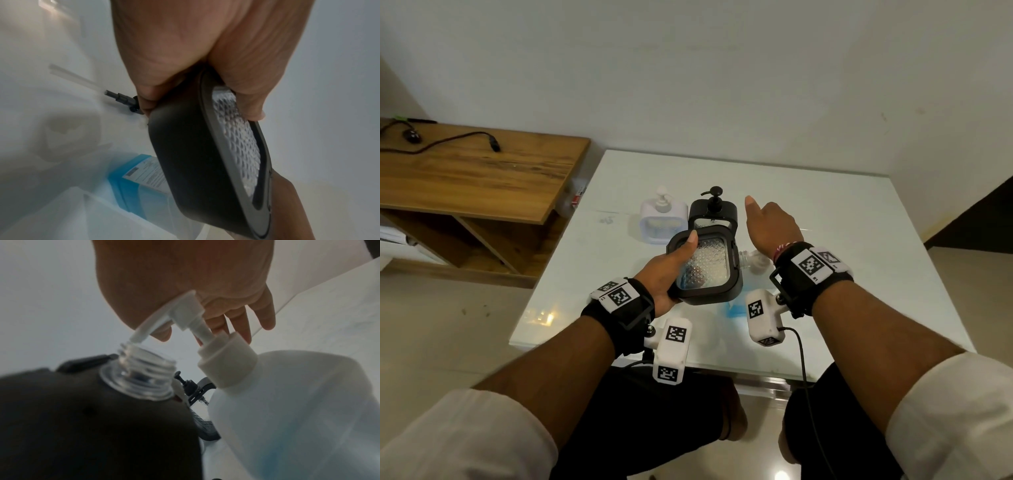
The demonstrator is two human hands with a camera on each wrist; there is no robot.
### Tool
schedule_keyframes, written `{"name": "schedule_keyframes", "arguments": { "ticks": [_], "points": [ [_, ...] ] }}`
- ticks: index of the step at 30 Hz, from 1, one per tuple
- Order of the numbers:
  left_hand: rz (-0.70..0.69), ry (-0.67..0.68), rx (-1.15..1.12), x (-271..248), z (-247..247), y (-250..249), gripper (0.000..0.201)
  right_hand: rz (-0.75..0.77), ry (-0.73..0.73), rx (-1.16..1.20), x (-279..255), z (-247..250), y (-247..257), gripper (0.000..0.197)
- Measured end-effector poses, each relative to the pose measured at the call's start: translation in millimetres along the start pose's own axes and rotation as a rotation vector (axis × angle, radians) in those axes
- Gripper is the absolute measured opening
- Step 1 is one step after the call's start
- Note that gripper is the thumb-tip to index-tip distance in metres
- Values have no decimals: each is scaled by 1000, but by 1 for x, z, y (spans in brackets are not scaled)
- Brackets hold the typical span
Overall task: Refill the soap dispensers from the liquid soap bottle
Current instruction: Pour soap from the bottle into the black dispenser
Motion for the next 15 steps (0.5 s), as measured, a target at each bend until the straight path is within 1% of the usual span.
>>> {"name": "schedule_keyframes", "arguments": {
  "ticks": [4,7,10,15],
  "points": [
    [2,-1,0,3,1,0,65,-27,43,-66,-4,-8,-6,79],
    [7,-8,1,-1,1,0,65,-36,47,-60,-7,-7,-6,79],
    [9,2,-4,-4,-1,1,53,-53,39,-28,-9,-6,-8,78],
    [6,3,-5,-6,-3,-1,49,16,-8,-24,-9,-3,4,79]
  ]
}}
Point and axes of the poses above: each hand's wrist, its own x-axis towards the middle knuckle, its own z-axis out of the back of the hand, y = z × x, the point moved 8 cm from there along x, towards the middle knuckle, and after that the axes turned 14 degrees about x, right-handed, at the moved point
